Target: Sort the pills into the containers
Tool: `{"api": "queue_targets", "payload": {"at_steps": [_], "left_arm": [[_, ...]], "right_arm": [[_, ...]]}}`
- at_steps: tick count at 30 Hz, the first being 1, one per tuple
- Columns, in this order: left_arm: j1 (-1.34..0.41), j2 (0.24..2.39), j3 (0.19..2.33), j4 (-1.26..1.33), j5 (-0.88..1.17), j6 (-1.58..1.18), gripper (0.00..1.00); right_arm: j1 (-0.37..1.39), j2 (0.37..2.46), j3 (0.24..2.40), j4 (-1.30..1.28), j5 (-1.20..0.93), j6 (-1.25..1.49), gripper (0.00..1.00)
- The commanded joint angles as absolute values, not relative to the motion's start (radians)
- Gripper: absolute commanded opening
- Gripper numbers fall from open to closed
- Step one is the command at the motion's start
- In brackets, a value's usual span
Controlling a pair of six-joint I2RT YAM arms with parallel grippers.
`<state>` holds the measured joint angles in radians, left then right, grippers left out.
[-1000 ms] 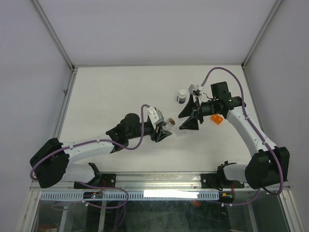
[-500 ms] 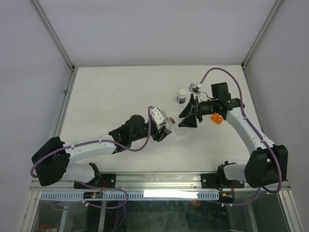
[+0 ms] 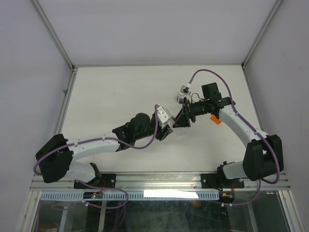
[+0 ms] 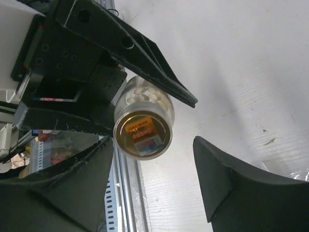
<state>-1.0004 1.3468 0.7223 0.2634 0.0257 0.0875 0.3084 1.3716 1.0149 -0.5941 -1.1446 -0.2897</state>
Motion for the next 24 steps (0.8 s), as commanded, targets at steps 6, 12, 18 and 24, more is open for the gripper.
{"api": "queue_targets", "payload": {"at_steps": [6,12,18,24], "left_arm": [[-1.028,1.363,0.774,0.287,0.038,0.153,0.0],[-1.031,1.363,0.775,0.282,0.044,0.162,0.0],[-1.032,1.365,0.772,0.279,0.051,0.163,0.0],[-1.031,1.369,0.767,0.275,0.09,0.162,0.0]], "right_arm": [[0.325,1.385,1.043,-0.552,-1.149,-0.203,0.58],[0.332,1.396,1.049,-0.569,-1.153,-0.212,0.47],[0.347,1.402,1.056,-0.591,-1.161,-0.249,0.38],[0.351,1.41,1.075,-0.666,-1.163,-0.387,0.12]]}}
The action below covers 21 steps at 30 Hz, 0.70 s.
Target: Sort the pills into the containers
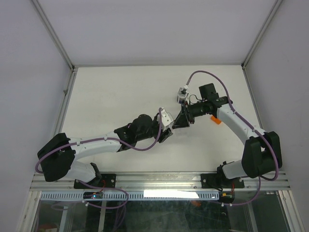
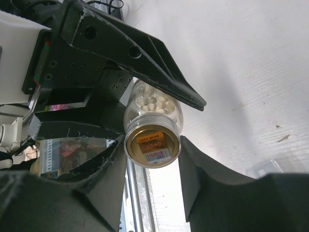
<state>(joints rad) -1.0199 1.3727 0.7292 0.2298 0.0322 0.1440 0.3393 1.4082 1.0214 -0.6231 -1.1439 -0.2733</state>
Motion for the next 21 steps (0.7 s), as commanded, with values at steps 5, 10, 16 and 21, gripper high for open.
{"api": "queue_targets", "payload": {"at_steps": [5,10,16,21], "left_arm": [[-1.025,1.365,0.761,0.267,0.233,0.149,0.0],[-0.995,1.395,0.759,0.272,0.471,0.133,0.0],[-0.964,1.445,0.763,0.285,0.633,0.097,0.0],[-0.948,1.463,0.761,0.295,0.66,0.091,0.0]], "right_arm": [[0.357,1.384,1.057,-0.747,-1.168,-0.661,0.02],[0.356,1.322,1.006,-0.845,-1.154,-1.028,0.0],[0.356,1.243,0.929,-0.867,-1.133,-1.273,0.0],[0.356,1.234,0.925,-0.864,-1.127,-1.276,0.0]]}}
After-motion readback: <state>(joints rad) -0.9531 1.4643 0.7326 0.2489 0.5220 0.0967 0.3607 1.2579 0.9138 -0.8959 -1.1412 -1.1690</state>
